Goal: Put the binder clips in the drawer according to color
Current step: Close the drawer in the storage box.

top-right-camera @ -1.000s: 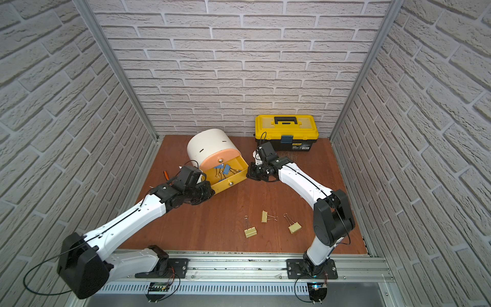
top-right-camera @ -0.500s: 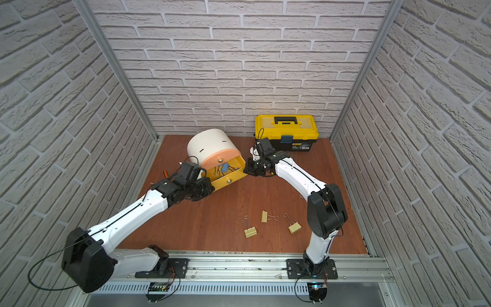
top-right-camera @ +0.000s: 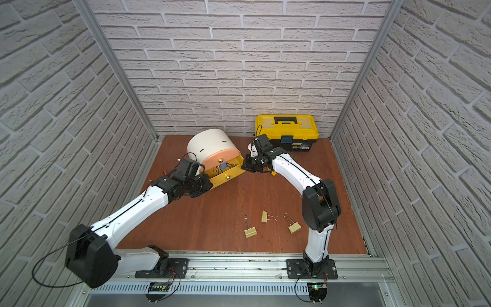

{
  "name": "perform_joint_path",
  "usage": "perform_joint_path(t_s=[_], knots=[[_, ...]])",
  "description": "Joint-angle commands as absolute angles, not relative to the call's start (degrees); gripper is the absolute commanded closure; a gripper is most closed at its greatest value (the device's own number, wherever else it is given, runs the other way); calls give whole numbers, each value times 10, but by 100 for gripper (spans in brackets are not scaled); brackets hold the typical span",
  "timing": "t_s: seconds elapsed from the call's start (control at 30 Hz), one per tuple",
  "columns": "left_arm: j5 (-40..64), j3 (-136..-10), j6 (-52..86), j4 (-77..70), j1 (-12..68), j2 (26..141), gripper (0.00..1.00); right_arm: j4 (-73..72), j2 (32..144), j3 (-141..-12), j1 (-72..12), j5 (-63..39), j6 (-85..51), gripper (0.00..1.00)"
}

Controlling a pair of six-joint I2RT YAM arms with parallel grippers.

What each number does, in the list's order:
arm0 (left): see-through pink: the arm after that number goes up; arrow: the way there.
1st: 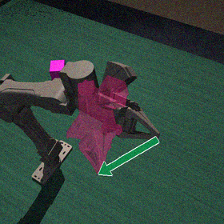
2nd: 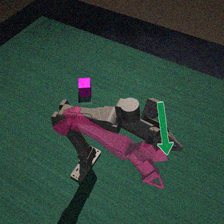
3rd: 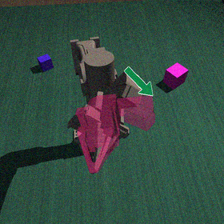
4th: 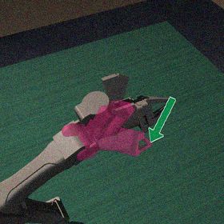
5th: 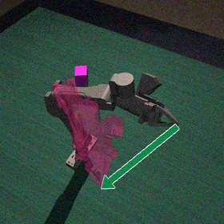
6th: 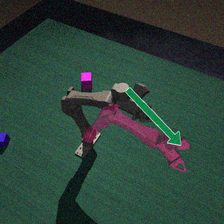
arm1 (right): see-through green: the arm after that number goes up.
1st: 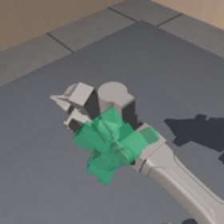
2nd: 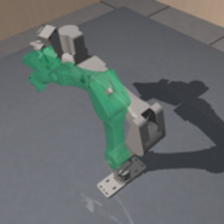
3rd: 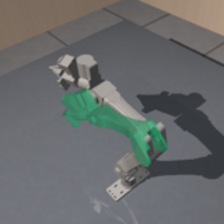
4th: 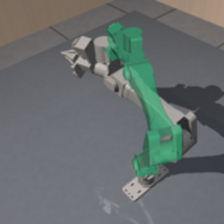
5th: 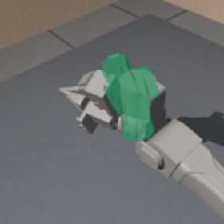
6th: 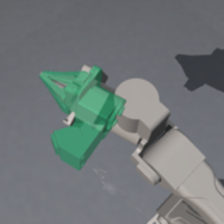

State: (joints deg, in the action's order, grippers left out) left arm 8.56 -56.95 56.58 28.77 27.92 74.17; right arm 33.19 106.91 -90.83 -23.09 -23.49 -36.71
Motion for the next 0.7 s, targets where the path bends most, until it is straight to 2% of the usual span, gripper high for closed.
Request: perform_joint_path(t_s=[0.0,0.67], knots=[[90,-589,550,277,271,751,100,316,1082,-934,-228,-246,-371,98],[89,-606,540,272,249,773,100,319,1153,-1005,-224,-264,-380,98]])
